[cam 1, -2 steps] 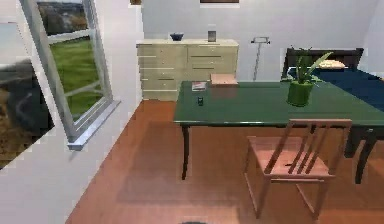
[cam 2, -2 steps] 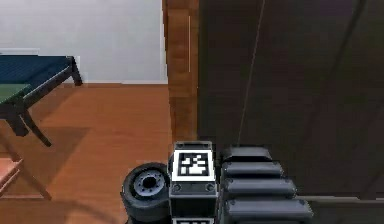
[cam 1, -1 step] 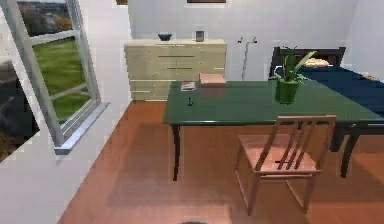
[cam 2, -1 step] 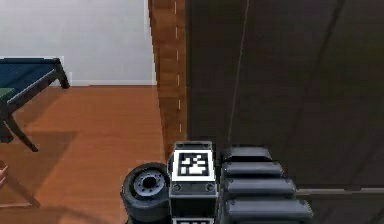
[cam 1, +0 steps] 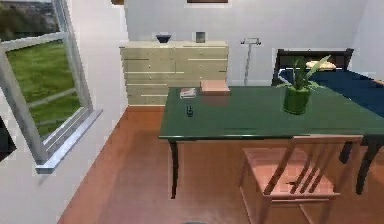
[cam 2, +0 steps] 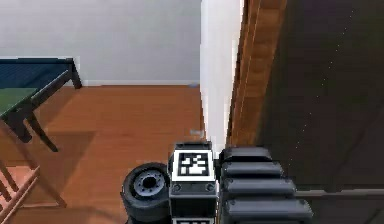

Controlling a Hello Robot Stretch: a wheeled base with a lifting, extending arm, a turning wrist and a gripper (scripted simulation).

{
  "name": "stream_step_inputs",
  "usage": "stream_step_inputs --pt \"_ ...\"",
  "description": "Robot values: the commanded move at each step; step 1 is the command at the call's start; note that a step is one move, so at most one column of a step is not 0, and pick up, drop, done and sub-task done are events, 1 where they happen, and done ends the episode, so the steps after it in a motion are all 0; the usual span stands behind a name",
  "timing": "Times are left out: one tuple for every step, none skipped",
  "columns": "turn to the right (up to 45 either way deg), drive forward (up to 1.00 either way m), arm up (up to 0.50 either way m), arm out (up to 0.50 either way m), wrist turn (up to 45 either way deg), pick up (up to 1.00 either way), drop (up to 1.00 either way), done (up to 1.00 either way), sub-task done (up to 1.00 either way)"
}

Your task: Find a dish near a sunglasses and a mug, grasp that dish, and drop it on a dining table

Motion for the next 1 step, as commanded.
stream_step_inputs --pt "-30.0 0.00 0.00 0.00 0.0 0.00 0.00 0.00 0.00"
